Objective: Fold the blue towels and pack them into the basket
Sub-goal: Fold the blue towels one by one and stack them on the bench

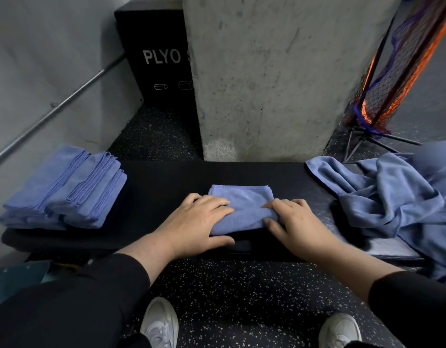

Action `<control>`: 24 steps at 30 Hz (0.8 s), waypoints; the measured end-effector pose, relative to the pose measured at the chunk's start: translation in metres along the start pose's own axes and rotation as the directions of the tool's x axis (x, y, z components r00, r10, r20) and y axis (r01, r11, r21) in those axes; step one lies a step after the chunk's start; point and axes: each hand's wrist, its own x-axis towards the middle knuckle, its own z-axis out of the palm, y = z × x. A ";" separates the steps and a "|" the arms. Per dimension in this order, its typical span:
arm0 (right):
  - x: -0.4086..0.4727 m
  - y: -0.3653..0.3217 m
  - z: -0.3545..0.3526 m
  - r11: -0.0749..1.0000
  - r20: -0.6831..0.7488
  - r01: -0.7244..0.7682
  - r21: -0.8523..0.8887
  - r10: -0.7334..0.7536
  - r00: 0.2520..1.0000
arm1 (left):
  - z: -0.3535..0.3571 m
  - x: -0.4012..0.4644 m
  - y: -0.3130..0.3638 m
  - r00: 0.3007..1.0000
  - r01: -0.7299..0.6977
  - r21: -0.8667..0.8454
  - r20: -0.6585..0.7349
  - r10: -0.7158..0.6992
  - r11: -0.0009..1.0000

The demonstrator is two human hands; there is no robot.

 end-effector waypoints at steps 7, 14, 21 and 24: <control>-0.002 -0.003 -0.010 0.997 0.083 0.049 -0.056 -0.044 0.996 | -0.010 0.001 0.002 0.979 0.172 -0.307 -0.054 -0.198 0.936; 0.017 -0.005 -0.024 0.942 0.063 -0.237 0.239 0.228 0.972 | -0.022 0.023 -0.002 0.918 0.297 -0.633 -0.017 -0.396 0.715; 0.033 0.001 -0.003 0.985 -0.117 -0.135 0.111 0.148 0.982 | -0.007 0.033 -0.005 0.911 0.198 -0.132 -0.341 -0.232 0.971; 0.035 0.004 0.005 0.992 -0.199 0.009 -0.125 -0.034 0.979 | -0.004 0.033 -0.004 0.966 0.073 0.015 -0.250 -0.067 0.997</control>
